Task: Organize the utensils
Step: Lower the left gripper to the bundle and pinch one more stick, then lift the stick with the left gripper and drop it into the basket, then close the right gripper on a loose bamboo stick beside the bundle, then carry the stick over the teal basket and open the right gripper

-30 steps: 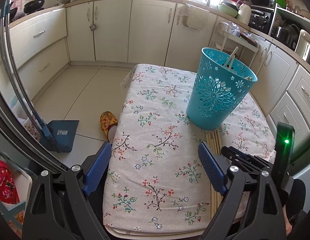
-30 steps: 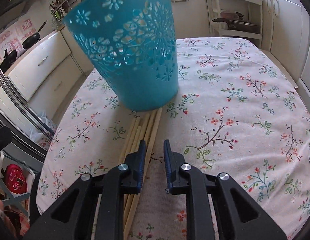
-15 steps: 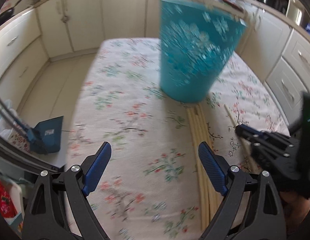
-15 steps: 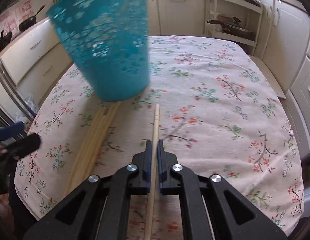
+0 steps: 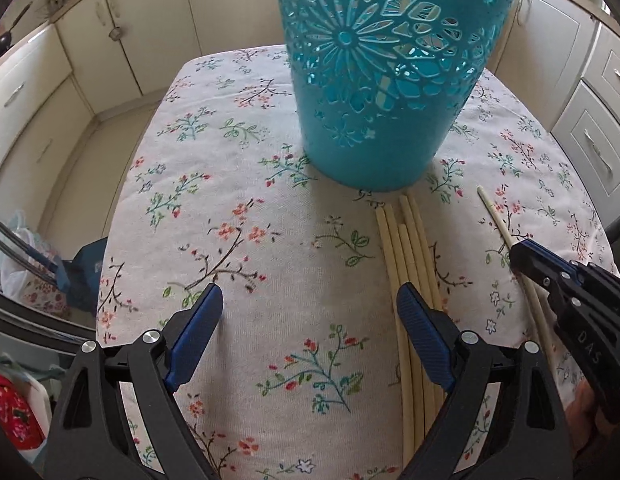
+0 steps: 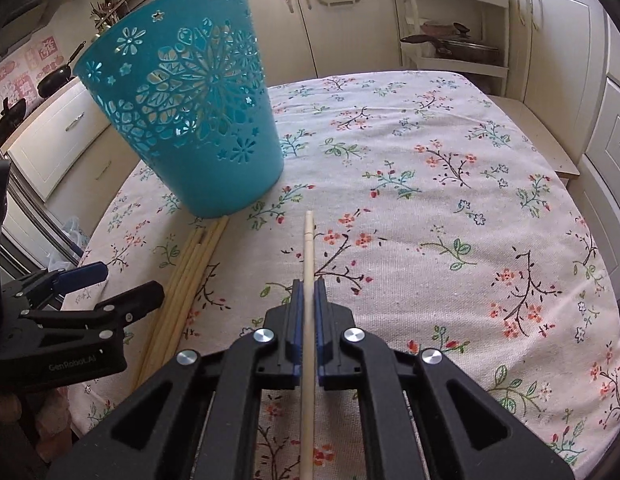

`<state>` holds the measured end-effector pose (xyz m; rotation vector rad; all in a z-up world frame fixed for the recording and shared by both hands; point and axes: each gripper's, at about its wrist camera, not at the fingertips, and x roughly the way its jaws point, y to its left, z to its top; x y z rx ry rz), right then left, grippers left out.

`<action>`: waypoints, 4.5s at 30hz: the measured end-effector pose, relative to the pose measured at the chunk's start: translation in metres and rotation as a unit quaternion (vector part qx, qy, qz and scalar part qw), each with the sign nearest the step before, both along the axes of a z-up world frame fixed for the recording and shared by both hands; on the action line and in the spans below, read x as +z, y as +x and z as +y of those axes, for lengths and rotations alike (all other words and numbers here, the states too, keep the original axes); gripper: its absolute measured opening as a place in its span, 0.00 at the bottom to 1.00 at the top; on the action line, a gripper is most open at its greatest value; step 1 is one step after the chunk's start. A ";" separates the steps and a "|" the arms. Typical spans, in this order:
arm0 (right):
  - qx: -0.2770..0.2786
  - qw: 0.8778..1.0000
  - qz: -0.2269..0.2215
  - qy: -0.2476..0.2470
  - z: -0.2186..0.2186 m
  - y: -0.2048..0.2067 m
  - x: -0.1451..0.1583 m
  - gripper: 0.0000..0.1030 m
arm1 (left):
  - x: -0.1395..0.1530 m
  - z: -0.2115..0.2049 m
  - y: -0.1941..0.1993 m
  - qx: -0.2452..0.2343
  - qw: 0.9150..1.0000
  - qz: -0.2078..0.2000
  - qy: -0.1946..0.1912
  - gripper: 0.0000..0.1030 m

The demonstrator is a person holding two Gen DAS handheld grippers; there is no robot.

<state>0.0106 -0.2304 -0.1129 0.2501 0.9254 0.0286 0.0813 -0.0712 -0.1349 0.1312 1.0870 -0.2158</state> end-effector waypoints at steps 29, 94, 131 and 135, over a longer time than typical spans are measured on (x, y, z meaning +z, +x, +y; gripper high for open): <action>-0.005 1.000 -0.002 0.026 -0.006 0.000 -0.002 0.06 | 0.231 0.029 -0.003 -0.085 0.965 -0.192 -0.159 0.04; 0.038 0.995 0.030 -0.086 0.013 0.011 0.006 0.06 | 0.019 0.077 0.015 0.076 0.982 -0.131 -0.110 0.92; -0.023 0.964 -0.258 0.049 0.040 0.093 0.150 0.06 | 0.010 0.079 0.024 0.082 0.984 -0.097 -0.125 0.93; -0.002 0.966 -0.256 0.037 0.041 0.070 0.148 0.13 | 0.010 0.079 0.025 0.085 0.984 -0.096 -0.124 0.92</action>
